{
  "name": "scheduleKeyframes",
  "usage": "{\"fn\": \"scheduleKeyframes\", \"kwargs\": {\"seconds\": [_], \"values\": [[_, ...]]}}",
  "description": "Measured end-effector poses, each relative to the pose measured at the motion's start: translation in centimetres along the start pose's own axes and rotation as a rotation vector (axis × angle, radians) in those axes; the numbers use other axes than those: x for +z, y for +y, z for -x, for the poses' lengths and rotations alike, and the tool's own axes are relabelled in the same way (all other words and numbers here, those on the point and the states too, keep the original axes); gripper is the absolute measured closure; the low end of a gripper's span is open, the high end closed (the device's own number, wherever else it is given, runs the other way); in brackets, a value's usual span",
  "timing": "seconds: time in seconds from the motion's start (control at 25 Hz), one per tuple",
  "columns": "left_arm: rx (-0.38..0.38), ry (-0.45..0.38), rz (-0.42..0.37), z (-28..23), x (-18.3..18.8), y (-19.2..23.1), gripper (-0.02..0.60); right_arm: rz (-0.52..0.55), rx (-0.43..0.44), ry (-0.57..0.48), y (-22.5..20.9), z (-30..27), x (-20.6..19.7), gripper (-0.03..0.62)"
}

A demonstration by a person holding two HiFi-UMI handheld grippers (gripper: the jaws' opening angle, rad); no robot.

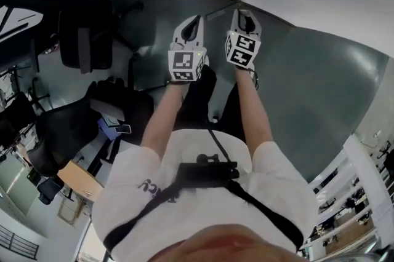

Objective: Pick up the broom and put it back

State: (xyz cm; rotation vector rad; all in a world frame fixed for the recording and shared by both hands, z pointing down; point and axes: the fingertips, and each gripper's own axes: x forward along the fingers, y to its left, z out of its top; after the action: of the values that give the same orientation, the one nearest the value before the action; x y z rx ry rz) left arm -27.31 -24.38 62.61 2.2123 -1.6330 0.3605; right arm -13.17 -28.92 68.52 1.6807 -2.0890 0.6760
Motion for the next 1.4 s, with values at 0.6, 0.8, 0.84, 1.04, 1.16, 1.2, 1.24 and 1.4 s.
{"fn": "scheduleKeyframes", "kwargs": {"seconds": [0.6, 0.8, 0.84, 1.04, 1.16, 1.2, 1.24, 1.4], "values": [[-0.049, 0.017, 0.047, -8.8, -4.2, 3.6, 0.574, -0.055, -0.114, 0.034, -2.6, -10.3, -4.0, 0.490], [-0.055, 0.005, 0.057, -10.3, -3.8, 3.9, 0.574, -0.090, -0.114, 0.029, -3.2, -12.6, -3.3, 0.490], [-0.055, 0.002, 0.059, -10.6, -3.7, 3.9, 0.574, -0.099, -0.110, 0.027, -3.2, -13.0, -3.2, 0.490], [-0.053, -0.004, 0.068, -11.2, -3.6, 4.2, 0.574, -0.140, -0.133, 0.007, -3.4, -14.3, -2.6, 0.490], [-0.050, -0.005, 0.073, -11.4, -3.6, 4.1, 0.574, -0.174, -0.176, -0.013, -4.0, -14.2, -1.7, 0.490], [-0.049, -0.004, 0.074, -11.4, -3.6, 4.0, 0.574, -0.188, -0.192, -0.020, -4.2, -14.1, -1.6, 0.490], [-0.049, -0.004, 0.076, -11.4, -3.7, 4.0, 0.574, -0.204, -0.209, -0.026, -4.4, -14.0, -1.6, 0.490], [-0.049, -0.005, 0.082, -11.3, -3.7, 4.1, 0.574, -0.236, -0.250, -0.052, -4.9, -13.6, -1.5, 0.490]]}}
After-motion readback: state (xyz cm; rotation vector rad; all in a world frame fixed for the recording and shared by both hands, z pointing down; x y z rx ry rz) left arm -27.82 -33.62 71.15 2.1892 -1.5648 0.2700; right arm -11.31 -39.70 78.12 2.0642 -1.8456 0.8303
